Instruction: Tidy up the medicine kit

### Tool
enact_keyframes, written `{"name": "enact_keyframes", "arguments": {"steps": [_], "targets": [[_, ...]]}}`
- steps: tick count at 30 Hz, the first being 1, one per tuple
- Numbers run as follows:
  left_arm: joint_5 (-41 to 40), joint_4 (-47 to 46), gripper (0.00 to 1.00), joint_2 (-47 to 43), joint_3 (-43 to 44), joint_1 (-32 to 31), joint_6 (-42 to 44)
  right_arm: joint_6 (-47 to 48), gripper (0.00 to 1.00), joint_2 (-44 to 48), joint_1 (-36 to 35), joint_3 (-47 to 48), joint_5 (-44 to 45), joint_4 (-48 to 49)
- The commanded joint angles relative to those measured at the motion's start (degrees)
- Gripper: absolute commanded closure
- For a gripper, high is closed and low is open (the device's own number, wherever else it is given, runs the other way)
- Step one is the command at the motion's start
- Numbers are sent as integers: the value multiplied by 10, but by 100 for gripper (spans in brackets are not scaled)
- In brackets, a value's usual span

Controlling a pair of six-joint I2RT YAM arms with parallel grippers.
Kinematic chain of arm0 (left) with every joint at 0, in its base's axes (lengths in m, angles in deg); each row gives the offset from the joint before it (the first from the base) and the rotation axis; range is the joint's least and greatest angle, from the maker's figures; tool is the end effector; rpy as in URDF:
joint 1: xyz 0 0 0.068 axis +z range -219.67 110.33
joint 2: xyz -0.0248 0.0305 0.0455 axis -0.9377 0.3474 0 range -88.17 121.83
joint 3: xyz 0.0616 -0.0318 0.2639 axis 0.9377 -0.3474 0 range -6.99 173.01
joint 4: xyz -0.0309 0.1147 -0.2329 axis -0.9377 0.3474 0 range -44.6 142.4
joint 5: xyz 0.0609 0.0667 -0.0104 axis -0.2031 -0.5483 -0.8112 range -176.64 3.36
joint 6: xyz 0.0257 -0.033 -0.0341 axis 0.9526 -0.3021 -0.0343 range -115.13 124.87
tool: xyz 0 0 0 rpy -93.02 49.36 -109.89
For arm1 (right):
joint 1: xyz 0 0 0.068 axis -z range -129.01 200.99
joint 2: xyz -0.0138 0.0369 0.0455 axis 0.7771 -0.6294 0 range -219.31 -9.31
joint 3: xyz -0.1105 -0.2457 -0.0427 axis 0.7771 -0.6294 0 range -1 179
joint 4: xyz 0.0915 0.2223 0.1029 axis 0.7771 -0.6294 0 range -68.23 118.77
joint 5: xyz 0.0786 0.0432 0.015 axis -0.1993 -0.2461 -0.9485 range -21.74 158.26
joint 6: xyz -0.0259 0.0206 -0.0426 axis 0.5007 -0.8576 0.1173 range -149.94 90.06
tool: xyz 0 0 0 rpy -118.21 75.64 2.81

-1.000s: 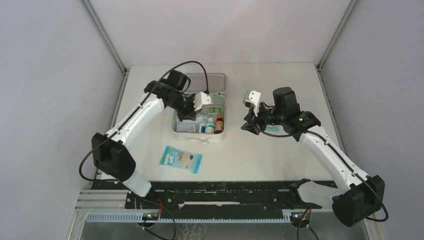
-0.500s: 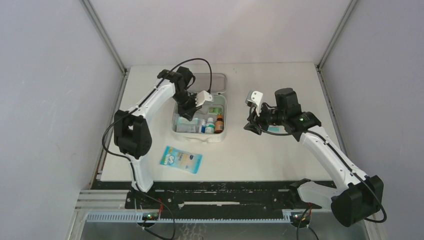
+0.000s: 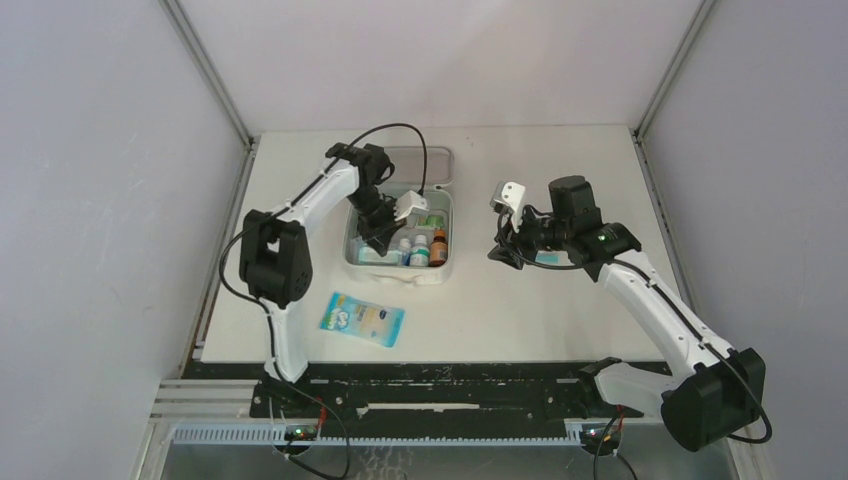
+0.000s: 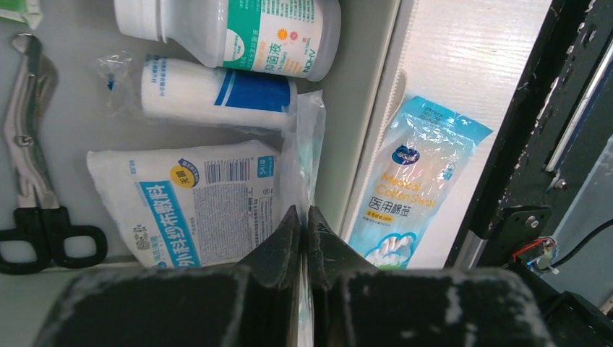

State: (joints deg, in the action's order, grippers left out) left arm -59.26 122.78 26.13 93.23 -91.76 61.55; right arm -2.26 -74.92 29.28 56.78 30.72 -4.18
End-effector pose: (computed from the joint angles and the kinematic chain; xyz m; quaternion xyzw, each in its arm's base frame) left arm 0.3442 -0.1575 0.2471 0.6141 0.7528 -0.2296 0.0585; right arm 0.2143 0.1088 0.3132 -0.4814 0.7261 0.2716 0.4090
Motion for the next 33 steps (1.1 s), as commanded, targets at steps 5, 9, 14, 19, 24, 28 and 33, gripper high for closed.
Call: {"name": "enact_keyframes", "arguments": {"steps": [5, 9, 14, 19, 24, 28, 33], "targets": [[-18, 14, 86, 42, 49, 16, 6, 8, 58, -6, 3, 1, -1, 6], [-30, 2, 78, 57, 69, 24, -3, 8, 58, -9, 3, 1, 0, 6], [-41, -24, 64, 66, 80, 25, -13, 8, 58, -11, 3, 1, 3, 5], [-60, -53, 47, 68, 91, 25, -30, 2, 58, -13, 3, 1, 16, 9], [-76, -83, 38, 53, 85, 25, -42, -11, 57, -15, 6, 1, 43, 19], [-73, -131, 35, 19, 53, 25, -63, -40, 55, -20, 18, 1, 84, 38], [-70, -235, 31, -38, -47, 25, -104, -82, 50, -32, 47, 1, 156, 62]]}}
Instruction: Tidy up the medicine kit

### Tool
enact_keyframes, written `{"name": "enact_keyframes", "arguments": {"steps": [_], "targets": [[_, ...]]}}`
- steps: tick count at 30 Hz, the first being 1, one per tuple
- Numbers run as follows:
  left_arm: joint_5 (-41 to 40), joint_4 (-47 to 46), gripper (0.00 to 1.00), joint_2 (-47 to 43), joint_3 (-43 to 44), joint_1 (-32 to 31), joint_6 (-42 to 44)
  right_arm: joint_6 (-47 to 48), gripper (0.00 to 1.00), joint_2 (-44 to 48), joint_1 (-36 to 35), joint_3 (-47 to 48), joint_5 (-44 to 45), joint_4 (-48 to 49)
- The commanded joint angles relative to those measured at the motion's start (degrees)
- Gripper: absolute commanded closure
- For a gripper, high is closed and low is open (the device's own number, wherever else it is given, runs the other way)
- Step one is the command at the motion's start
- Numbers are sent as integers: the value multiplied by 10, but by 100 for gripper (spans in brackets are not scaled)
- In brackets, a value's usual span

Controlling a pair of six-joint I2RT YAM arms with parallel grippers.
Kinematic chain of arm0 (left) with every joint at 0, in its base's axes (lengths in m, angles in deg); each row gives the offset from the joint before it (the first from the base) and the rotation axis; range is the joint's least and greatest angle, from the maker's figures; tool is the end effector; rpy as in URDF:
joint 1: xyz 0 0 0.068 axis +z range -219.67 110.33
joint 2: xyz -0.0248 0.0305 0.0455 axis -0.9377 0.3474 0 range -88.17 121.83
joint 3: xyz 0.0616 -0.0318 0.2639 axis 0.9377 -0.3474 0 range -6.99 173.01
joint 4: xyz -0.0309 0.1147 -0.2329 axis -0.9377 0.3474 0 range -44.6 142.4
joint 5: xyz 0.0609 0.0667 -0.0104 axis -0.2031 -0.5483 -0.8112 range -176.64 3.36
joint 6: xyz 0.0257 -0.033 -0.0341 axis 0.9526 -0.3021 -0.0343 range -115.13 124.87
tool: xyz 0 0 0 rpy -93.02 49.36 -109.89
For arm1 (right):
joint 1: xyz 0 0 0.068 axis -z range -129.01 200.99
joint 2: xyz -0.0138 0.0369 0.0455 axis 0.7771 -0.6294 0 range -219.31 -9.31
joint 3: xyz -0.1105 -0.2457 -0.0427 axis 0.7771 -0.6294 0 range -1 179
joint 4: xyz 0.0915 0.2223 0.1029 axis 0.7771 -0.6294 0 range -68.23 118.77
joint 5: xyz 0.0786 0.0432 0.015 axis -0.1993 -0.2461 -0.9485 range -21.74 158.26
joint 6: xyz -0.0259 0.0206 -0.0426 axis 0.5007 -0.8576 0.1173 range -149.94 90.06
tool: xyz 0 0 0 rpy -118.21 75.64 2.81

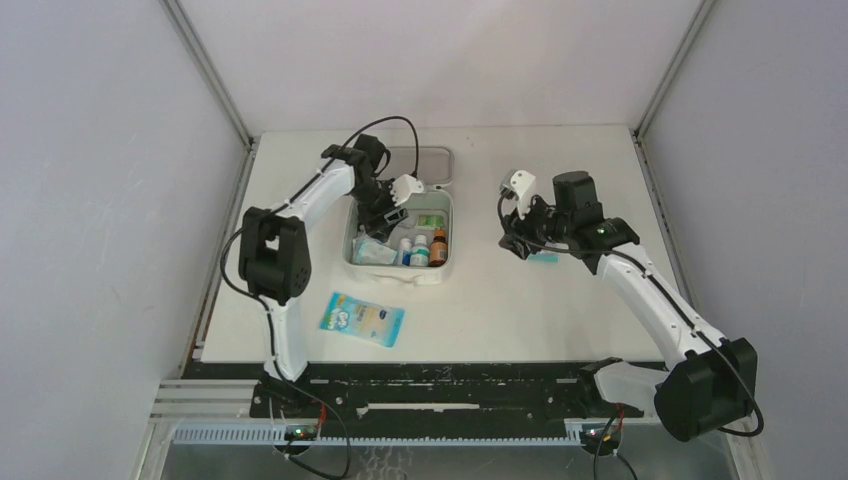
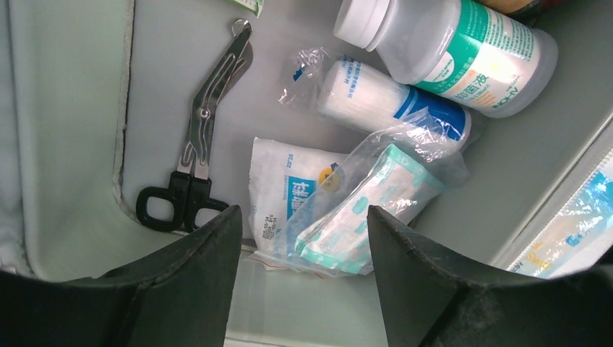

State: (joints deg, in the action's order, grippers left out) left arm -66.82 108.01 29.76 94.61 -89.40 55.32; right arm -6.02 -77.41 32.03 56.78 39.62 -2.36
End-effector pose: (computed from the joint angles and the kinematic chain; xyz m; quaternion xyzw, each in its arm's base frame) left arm 0.3877 -0.1519 0.2299 0.5772 0.7928 -0.1400 0.1369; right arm 0.2330 0.0982 0.3039 -0.4175 0.7850 0.2080 0.4077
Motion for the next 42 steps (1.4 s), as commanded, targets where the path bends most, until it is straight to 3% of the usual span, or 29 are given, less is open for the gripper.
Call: {"name": "enact_keyframes", "arguments": {"steps": [1, 9, 18, 32, 42], "targets": [[7, -105, 30, -83, -79, 1, -50, -51, 49, -13, 25, 3, 81, 46], [-36, -199, 28, -105, -186, 0, -92, -93, 44, -93, 74, 42, 182, 26], [-86, -278, 27, -140, -273, 0, -121, -78, 42, -197, 127, 81, 211, 2], [-59, -328, 23, -254, -300, 0, -193, -84, 41, -338, 156, 170, 165, -47], [-37, -330, 20, -308, -305, 0, -206, -83, 48, -396, 167, 198, 122, -69]]}}
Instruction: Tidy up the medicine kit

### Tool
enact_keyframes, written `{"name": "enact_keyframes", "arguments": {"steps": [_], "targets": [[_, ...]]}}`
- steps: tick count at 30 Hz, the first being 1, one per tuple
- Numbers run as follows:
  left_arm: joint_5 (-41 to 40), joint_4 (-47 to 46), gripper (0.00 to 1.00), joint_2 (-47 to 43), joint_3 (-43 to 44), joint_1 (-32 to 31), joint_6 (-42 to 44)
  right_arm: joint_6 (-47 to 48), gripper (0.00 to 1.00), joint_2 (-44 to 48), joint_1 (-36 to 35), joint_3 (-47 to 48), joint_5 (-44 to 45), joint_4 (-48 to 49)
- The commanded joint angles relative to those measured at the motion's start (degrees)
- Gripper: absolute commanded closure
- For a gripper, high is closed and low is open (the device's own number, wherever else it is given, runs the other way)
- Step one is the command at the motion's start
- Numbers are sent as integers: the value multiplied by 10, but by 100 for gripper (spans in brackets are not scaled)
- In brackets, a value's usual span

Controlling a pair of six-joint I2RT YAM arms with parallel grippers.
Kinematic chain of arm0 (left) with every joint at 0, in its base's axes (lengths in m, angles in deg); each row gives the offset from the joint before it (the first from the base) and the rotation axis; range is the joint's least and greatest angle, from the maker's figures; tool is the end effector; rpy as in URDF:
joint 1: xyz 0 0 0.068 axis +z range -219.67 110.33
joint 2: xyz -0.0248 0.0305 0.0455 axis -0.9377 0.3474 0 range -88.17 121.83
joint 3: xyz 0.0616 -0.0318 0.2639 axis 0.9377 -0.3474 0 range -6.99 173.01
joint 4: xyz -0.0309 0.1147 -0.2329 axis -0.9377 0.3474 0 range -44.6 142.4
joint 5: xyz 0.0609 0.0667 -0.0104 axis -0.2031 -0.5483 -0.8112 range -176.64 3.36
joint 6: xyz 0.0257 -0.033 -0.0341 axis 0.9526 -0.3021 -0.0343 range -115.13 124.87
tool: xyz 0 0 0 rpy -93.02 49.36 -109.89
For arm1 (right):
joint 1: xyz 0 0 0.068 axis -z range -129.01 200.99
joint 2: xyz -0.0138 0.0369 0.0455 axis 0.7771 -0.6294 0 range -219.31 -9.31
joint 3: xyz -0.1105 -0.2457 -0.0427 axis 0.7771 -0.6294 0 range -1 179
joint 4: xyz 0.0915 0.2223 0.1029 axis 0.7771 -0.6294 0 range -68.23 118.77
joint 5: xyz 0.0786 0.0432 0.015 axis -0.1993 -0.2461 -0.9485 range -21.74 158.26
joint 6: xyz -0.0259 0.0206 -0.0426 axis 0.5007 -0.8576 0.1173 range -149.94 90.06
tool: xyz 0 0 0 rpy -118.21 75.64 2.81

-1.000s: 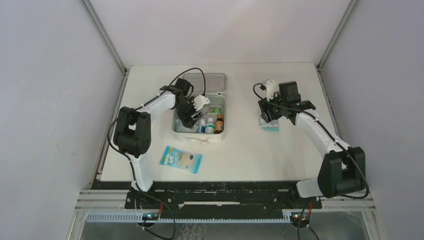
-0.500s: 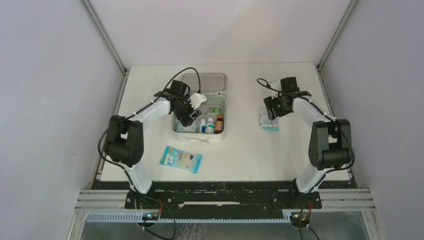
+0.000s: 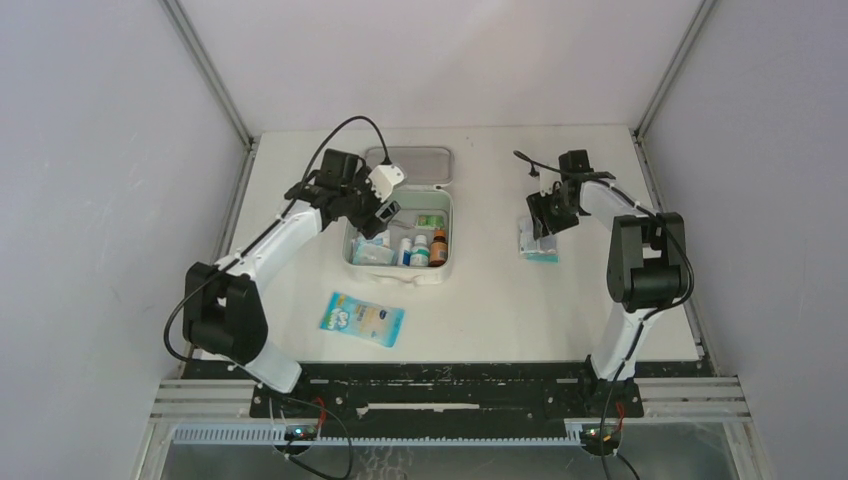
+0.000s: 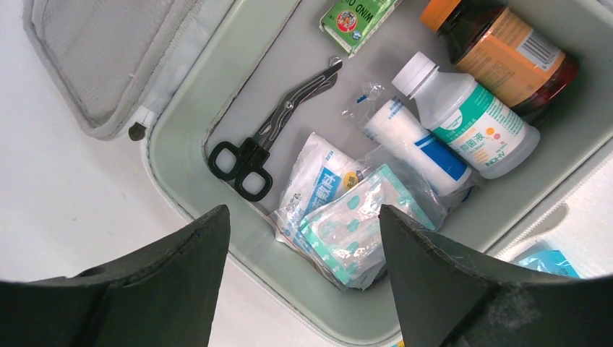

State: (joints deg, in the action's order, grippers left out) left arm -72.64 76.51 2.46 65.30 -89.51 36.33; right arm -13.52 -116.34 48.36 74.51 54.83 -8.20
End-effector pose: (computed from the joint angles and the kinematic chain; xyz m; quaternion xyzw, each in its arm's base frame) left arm 0.3214 -0.1252 0.2748 0.4411 0.8210 -0.0788 0.3537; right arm 0.3766 0.0257 0.1878 -0.1830 0.9586 0.0917 0.1978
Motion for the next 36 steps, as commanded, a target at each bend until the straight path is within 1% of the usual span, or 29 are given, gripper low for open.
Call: {"name": "enact_keyframes", "arguments": {"steps": [1, 3, 8, 12, 13, 20, 25, 28, 31, 36], "targets": [[21, -14, 20, -38, -12, 1, -16, -7, 50, -9, 4, 21, -38, -12], [18, -15, 20, -42, -14, 1, -16, -5, 56, -11, 5, 21, -53, -14], [9, -17, 20, -49, -15, 1, -15, 1, 80, -8, 5, 22, -71, -16], [-1, -38, 18, -58, -25, 1, -27, 10, 98, 4, 5, 23, -100, -19], [-5, -45, 16, -61, -29, 1, -32, 14, 100, 9, 4, 23, -112, -21], [-17, -69, 1, -82, -33, 3, -45, 54, 100, 73, -1, 21, -219, -44], [13, -67, 0, -87, -18, 7, -64, 77, 100, 130, -18, 21, -277, -55], [53, -61, 0, -89, -4, 12, -79, 92, 100, 167, -36, 21, -308, -58], [111, -49, 0, -86, 15, 12, -89, 112, 100, 210, -63, 22, -330, -57], [234, -45, 0, -73, 50, 12, -138, 131, 100, 280, -130, 21, -340, -31]]}}
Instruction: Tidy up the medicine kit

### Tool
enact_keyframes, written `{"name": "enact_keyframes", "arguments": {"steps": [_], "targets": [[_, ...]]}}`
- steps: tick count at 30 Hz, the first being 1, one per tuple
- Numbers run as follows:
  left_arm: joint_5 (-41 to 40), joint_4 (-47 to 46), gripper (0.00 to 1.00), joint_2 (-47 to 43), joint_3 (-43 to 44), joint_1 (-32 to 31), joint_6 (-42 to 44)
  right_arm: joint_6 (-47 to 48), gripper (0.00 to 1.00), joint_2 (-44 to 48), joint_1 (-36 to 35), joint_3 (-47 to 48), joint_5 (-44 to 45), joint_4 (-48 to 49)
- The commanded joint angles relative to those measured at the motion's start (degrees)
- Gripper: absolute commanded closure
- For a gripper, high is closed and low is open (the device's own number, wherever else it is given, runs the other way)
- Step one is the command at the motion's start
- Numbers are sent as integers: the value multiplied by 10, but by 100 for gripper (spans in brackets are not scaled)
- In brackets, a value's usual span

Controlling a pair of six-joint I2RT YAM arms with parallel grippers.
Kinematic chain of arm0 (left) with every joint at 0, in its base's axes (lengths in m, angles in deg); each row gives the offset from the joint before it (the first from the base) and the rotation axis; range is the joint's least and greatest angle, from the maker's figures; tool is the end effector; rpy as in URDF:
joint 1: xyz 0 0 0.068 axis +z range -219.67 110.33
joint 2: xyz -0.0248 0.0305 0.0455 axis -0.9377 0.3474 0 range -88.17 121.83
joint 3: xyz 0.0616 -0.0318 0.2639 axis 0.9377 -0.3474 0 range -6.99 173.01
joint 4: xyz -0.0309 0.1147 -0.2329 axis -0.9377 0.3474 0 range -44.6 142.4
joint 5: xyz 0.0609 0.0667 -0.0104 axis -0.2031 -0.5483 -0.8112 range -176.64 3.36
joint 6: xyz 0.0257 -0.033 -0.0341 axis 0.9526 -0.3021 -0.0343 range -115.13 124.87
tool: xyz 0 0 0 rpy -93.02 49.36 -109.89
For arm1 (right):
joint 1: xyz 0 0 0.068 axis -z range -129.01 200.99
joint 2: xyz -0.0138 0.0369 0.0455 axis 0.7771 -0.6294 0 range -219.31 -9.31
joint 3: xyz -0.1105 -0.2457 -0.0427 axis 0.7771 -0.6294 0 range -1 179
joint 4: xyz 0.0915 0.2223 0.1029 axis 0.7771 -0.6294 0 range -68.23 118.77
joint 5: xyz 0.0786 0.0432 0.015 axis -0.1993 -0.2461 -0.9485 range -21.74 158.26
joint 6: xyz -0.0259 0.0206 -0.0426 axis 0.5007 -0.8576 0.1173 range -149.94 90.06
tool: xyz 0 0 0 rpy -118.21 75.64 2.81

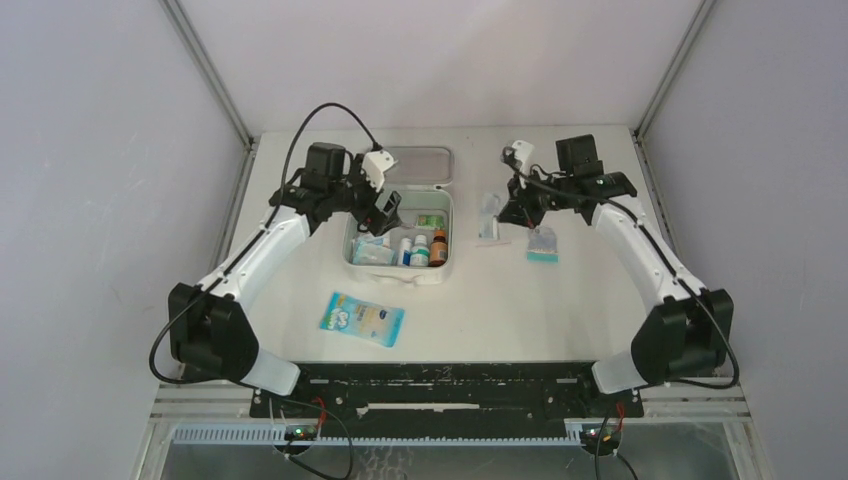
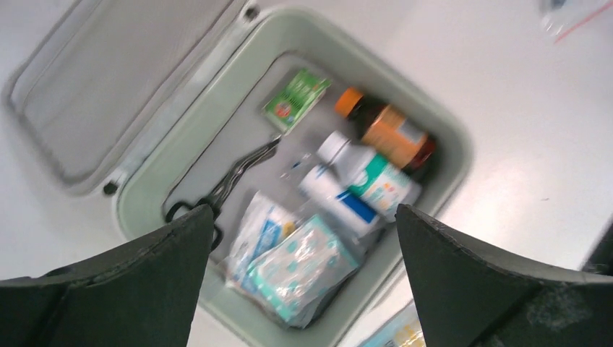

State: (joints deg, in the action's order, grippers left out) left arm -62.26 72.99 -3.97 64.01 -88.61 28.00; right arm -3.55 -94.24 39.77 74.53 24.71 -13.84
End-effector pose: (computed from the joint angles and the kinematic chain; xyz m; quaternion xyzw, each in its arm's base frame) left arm 0.3036 -0.1198 0.3091 0.4011 0.7979 -0.1769 0.4137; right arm 0.2990 0.0844 0.3169 -0.3974 0.7923 0.3078 0.3459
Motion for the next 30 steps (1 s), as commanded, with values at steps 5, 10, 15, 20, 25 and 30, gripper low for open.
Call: {"name": "enact_keyframes", "arguments": {"steps": [5, 10, 15, 20, 25, 30], "targets": [[288, -74, 0, 12, 87, 2, -203, 12, 100, 103, -100, 21, -36, 78], [359, -232, 0, 11, 51, -23, -374, -19, 100, 118, -123, 30, -59, 106], [342, -319, 1, 4, 23, -56, -456, -35, 100, 120, -130, 36, -82, 109], [320, -354, 3, 13, 7, -60, -492, -39, 100, 128, -132, 36, -97, 106], [376, -377, 3, 21, 4, -66, -452, -30, 100, 128, -132, 37, -129, 94], [436, -333, 4, 28, 6, -75, -366, -26, 100, 128, -132, 37, -146, 86]]}}
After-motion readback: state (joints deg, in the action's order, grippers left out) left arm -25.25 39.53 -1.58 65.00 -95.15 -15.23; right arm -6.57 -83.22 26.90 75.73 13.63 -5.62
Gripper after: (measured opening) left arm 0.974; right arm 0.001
